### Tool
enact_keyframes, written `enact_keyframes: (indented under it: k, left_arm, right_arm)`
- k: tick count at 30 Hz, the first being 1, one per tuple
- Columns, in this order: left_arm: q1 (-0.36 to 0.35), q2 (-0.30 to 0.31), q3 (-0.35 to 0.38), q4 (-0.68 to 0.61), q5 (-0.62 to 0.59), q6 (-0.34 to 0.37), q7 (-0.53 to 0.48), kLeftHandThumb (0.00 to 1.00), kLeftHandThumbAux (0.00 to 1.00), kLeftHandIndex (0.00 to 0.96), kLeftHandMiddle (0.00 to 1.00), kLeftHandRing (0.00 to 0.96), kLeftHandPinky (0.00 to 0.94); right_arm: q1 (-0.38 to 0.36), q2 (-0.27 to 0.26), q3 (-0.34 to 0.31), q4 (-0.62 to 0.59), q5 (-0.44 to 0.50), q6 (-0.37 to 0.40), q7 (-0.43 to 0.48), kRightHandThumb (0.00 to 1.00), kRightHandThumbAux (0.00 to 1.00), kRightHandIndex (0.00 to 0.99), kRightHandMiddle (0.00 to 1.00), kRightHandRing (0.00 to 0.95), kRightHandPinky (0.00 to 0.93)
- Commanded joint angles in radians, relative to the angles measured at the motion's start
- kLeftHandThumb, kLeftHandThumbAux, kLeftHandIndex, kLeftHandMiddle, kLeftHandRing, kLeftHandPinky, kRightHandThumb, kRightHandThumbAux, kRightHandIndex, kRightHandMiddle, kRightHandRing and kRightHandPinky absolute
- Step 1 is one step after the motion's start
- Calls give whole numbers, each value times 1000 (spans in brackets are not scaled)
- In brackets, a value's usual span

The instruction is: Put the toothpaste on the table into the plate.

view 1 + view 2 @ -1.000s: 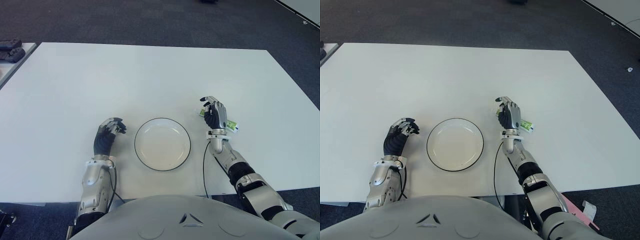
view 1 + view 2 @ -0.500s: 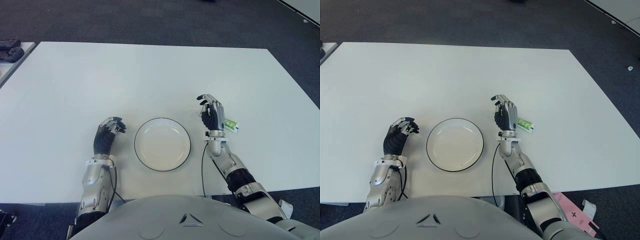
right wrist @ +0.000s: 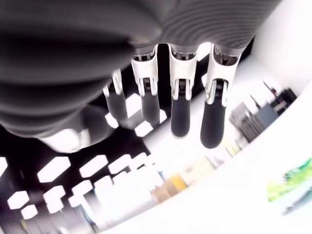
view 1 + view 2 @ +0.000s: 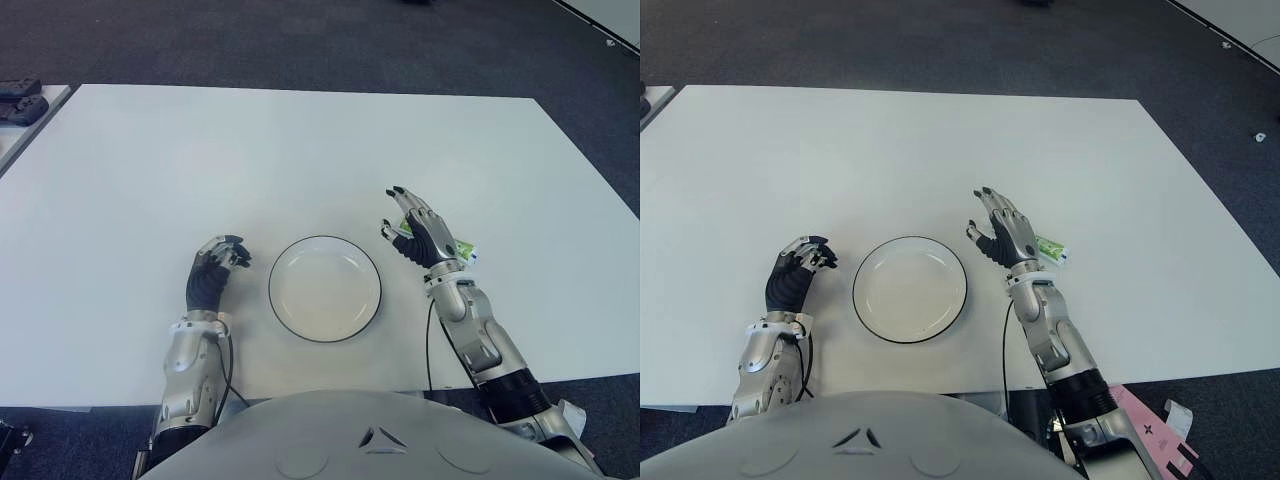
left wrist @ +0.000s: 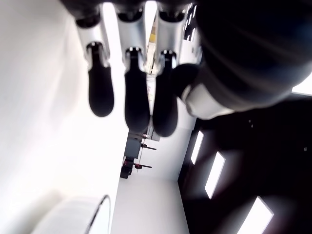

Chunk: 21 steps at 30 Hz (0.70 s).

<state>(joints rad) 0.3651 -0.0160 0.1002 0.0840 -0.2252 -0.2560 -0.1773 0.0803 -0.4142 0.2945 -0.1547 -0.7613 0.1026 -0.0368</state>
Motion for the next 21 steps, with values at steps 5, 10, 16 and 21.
enact_keyframes:
  k: [5, 10, 16, 21]
  left_arm:
    - [23, 6, -5, 49, 5, 48, -10, 714, 718, 436, 562, 543, 518]
    - [25, 2, -2, 46, 7, 60, 3, 715, 717, 436, 567, 549, 523]
    - [28, 0, 2, 37, 1, 74, 7, 716, 716, 437, 571, 552, 527]
    - [28, -4, 4, 33, -5, 80, 5, 716, 716, 437, 573, 555, 533]
  right_arm:
    - [6, -22, 13, -47, -106, 153, 176, 507, 211, 0, 0, 0, 1]
    - [11, -15, 10, -42, -132, 159, 161, 504, 178, 0, 0, 0, 0]
    - [17, -13, 9, -40, -165, 167, 142, 521, 159, 0, 0, 0, 0]
    - [18, -23, 9, -34, -206, 183, 142, 560, 164, 0, 0, 0, 0]
